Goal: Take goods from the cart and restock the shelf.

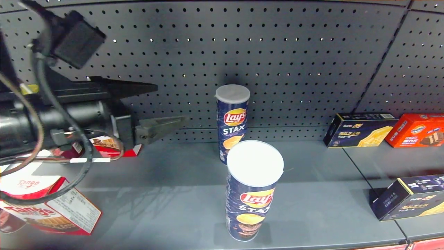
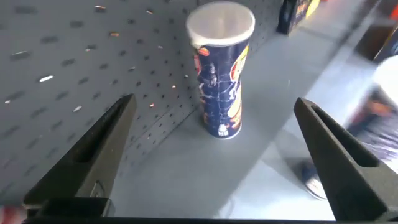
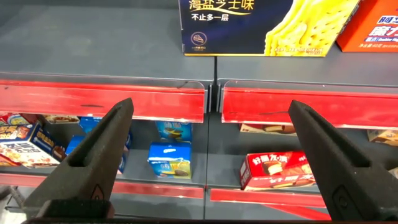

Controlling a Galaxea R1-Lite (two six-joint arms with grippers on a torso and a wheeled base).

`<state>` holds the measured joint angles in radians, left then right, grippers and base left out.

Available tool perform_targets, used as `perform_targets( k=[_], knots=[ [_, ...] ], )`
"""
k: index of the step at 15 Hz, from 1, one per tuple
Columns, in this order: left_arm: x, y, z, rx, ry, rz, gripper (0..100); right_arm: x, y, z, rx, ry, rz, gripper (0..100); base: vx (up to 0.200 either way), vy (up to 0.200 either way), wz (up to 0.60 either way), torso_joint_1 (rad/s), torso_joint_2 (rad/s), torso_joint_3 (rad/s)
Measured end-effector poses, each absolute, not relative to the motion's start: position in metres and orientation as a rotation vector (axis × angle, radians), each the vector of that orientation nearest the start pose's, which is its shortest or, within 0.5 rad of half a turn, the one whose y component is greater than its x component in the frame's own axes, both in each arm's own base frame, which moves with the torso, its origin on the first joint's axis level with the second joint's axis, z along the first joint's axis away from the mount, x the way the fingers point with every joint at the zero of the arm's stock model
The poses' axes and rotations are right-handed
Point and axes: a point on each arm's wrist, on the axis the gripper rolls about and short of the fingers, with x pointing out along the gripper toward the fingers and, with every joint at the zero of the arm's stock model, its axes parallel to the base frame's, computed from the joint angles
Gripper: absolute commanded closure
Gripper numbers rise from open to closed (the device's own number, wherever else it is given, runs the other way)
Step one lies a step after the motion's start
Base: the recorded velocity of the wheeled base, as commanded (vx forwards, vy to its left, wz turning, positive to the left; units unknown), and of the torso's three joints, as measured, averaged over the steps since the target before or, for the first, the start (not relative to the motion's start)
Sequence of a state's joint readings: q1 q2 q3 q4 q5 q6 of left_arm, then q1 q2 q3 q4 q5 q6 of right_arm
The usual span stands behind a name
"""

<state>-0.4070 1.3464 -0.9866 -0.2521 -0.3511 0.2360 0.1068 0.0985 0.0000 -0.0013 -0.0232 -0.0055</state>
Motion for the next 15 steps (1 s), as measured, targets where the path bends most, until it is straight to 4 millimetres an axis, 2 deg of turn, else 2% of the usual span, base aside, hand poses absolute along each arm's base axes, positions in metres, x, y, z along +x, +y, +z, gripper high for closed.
perform_targets(
  k=[4,8,12,15],
  knots=[
    [0.122,-0.061,0.285,0.152,-0.021,-0.73,0,-0.015,-0.002,0.077,-0.012,0.096,0.084,0,0.0,0.0,0.0,0.0,0.0,0.0],
    [0.054,-0.026,0.265,0.133,-0.075,-0.642,0,-0.015,-0.002,0.077,-0.012,0.097,0.084,0,0.0,0.0,0.0,0.0,0.0,0.0],
    [0.008,-0.008,0.211,0.135,-0.163,-0.456,0,-0.015,-0.002,0.077,-0.012,0.097,0.084,0,0.0,0.0,0.0,0.0,0.0,0.0],
    [-0.011,-0.006,0.156,0.131,-0.184,-0.362,0,-0.015,-0.002,0.077,-0.012,0.097,0.084,0,0.0,0.0,0.0,0.0,0.0,0.0]
  ],
)
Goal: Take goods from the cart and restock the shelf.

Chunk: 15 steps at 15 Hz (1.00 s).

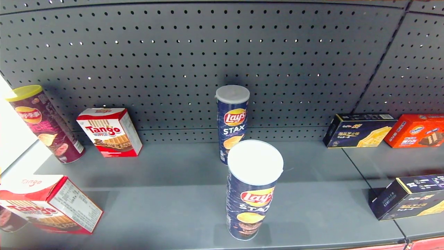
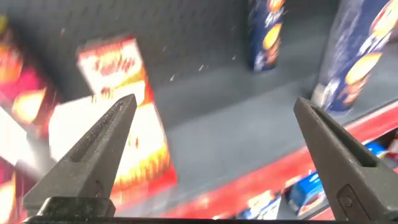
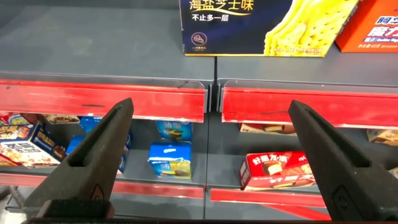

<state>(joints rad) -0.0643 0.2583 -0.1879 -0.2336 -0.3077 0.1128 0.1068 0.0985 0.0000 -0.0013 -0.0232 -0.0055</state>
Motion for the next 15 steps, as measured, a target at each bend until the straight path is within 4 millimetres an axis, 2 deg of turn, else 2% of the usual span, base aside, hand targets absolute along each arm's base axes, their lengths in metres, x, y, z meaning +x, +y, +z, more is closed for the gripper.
perform_targets(
  k=[3,6,8,15],
  knots=[
    [-0.019,-0.007,0.113,0.133,-0.191,-0.297,0,-0.015,-0.002,0.077,-0.012,0.097,0.084,0,0.0,0.0,0.0,0.0,0.0,0.0],
    [-0.023,-0.007,0.094,0.13,-0.158,-0.29,0,-0.015,-0.002,0.078,-0.012,0.098,0.084,0,0.0,0.0,0.0,0.0,0.0,0.0],
    [-0.023,-0.007,0.083,0.112,-0.075,-0.281,0,-0.015,-0.002,0.078,-0.012,0.098,0.084,0,0.0,0.0,0.0,0.0,0.0,0.0],
    [-0.024,-0.007,0.081,0.056,-0.064,-0.296,0,-0.015,-0.002,0.078,-0.012,0.098,0.084,0,0.0,0.0,0.0,0.0,0.0,0.0]
  ],
)
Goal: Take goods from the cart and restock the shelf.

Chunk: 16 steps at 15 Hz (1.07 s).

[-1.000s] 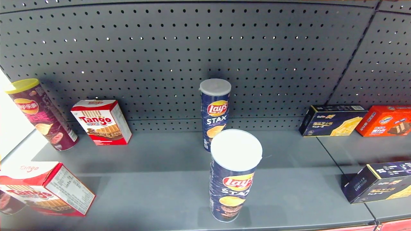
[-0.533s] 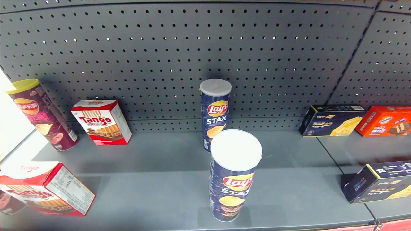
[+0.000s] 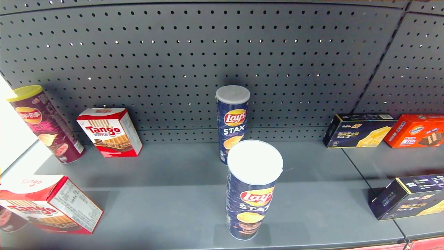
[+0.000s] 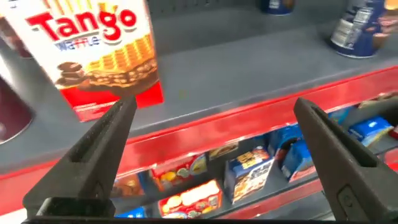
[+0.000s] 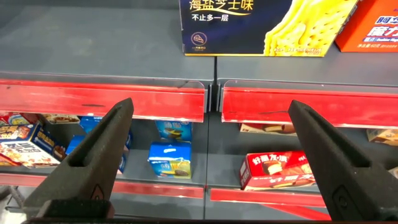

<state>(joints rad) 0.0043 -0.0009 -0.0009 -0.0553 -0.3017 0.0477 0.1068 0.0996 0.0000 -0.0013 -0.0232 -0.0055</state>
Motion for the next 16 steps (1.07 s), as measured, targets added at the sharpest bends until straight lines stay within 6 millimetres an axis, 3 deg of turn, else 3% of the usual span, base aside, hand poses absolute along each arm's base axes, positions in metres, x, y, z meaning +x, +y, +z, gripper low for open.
perform_targets(
  k=[2,5,14,16],
  knots=[
    [-0.024,-0.006,0.081,0.053,-0.063,-0.245,0,-0.015,-0.002,0.078,-0.012,0.098,0.083,0,0.0,0.0,0.0,0.0,0.0,0.0],
    [-0.023,0.001,0.076,0.05,-0.006,0.061,0,-0.015,-0.002,0.078,-0.012,0.098,0.084,0,0.0,0.0,0.0,0.0,0.0,0.0],
    [-0.023,0.0,0.075,0.043,0.0,-0.002,0,-0.014,-0.002,0.078,-0.023,0.114,0.114,0,0.0,0.0,0.0,0.0,0.0,0.0],
    [-0.023,0.0,0.075,0.043,0.001,-0.009,0,-0.011,-0.002,0.089,-0.001,0.125,0.104,0,0.0,0.0,0.0,0.0,0.0,0.0]
  ],
)
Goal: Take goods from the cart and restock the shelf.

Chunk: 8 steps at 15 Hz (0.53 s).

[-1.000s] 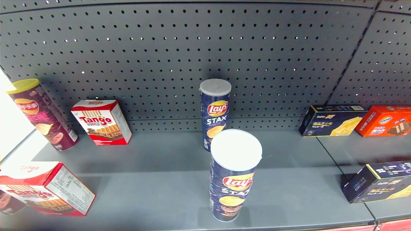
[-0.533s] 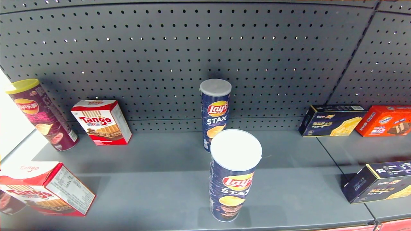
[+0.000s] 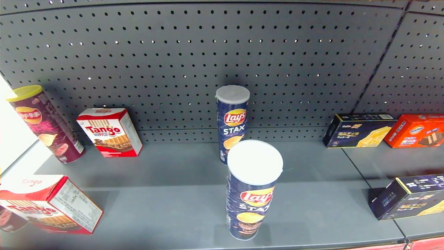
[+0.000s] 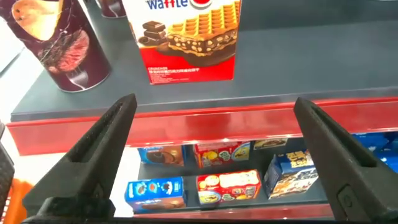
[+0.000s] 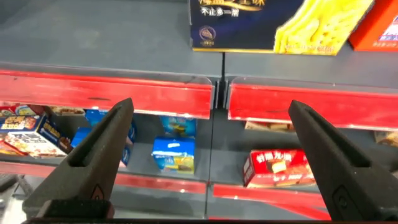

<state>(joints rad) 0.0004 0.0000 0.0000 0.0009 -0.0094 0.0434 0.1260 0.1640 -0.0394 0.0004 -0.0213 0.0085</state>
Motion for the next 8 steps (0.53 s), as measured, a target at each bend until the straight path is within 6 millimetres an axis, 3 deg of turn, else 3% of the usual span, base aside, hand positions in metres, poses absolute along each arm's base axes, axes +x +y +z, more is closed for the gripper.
perform_targets(
  k=[2,5,8],
  knots=[
    [-0.023,0.0,0.075,0.043,0.001,-0.01,0,-0.005,-0.001,0.126,0.027,0.118,0.114,0,0.0,0.0,0.0,0.0,0.0,0.0],
    [-0.023,0.0,0.075,0.041,0.001,-0.009,0,0.021,0.005,0.196,0.015,0.099,0.235,0,0.0,0.0,0.0,0.0,0.0,0.0],
    [-0.023,0.0,0.076,0.032,0.001,-0.009,0,0.059,0.018,0.229,-0.016,0.161,0.406,0,0.0,0.0,0.0,0.0,0.0,0.0]
  ],
)
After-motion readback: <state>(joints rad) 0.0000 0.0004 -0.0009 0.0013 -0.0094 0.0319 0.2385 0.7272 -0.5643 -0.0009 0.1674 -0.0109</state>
